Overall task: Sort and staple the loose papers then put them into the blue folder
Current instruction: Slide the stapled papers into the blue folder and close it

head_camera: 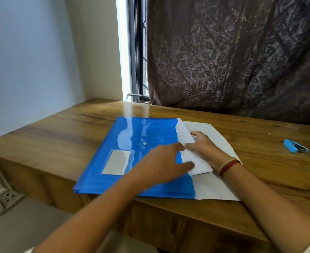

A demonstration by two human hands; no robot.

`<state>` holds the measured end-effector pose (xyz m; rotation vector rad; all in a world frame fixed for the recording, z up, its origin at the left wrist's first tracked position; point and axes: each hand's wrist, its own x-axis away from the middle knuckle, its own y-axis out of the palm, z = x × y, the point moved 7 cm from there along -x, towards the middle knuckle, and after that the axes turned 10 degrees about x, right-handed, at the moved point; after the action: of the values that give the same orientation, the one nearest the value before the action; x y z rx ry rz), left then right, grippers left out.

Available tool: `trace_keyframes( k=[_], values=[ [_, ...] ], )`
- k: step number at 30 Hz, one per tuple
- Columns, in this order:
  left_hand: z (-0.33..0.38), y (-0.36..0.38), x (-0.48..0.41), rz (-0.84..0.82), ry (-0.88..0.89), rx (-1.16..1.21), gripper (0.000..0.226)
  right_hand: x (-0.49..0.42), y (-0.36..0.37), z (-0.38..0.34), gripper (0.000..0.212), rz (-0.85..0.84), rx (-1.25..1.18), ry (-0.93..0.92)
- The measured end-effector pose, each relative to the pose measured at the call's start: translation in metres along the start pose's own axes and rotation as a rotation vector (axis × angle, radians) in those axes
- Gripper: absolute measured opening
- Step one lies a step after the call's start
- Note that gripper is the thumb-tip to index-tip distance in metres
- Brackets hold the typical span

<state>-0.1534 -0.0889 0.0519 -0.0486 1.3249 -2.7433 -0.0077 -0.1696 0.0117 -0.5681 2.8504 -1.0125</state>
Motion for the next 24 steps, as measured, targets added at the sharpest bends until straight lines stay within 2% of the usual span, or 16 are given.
trace_keyframes(
  k=[2, 5, 8, 9, 11, 13, 14, 15, 17, 18, 21, 24],
  values=[
    [-0.021, -0.035, -0.015, 0.104, -0.011, 0.039, 0.054, -0.001, -0.008, 0.003, 0.056, -0.023, 0.061, -0.011],
    [-0.068, -0.092, -0.039, 0.246, -0.021, -0.031, 0.056, -0.005, -0.026, 0.014, 0.059, -0.051, 0.165, 0.001],
    [-0.112, -0.104, -0.055, 0.171, -0.089, -0.183, 0.088, -0.011, -0.041, 0.028, 0.056, -0.054, 0.134, 0.047],
    [-0.126, -0.101, -0.057, 0.136, -0.132, -0.204, 0.092, -0.013, -0.044, 0.032, 0.055, -0.052, 0.106, 0.061],
    [-0.147, -0.088, -0.057, 0.068, -0.201, -0.170, 0.094, -0.016, -0.046, 0.036, 0.054, -0.046, 0.075, 0.069],
    [-0.157, -0.080, -0.057, 0.076, -0.202, -0.085, 0.121, -0.016, -0.043, 0.037, 0.049, -0.051, 0.065, 0.073],
    [-0.159, -0.079, -0.057, 0.111, -0.181, -0.031, 0.127, -0.016, -0.041, 0.037, 0.046, -0.054, 0.059, 0.081],
    [-0.159, -0.079, -0.058, 0.161, -0.167, 0.037, 0.118, -0.016, -0.041, 0.037, 0.043, -0.053, 0.053, 0.091],
    [-0.160, -0.081, -0.060, 0.260, -0.155, 0.180, 0.083, -0.017, -0.044, 0.036, 0.036, -0.039, 0.047, 0.092],
    [-0.158, -0.079, -0.061, 0.286, -0.151, 0.200, 0.073, -0.017, -0.047, 0.035, 0.032, -0.027, 0.070, 0.092],
    [-0.150, -0.062, -0.073, 0.267, -0.164, 0.080, 0.079, -0.016, -0.063, 0.038, 0.019, 0.044, 0.199, 0.113],
    [-0.134, -0.039, -0.090, 0.245, -0.168, -0.015, 0.074, -0.015, -0.084, 0.047, 0.019, 0.161, 0.291, 0.156]
  ],
)
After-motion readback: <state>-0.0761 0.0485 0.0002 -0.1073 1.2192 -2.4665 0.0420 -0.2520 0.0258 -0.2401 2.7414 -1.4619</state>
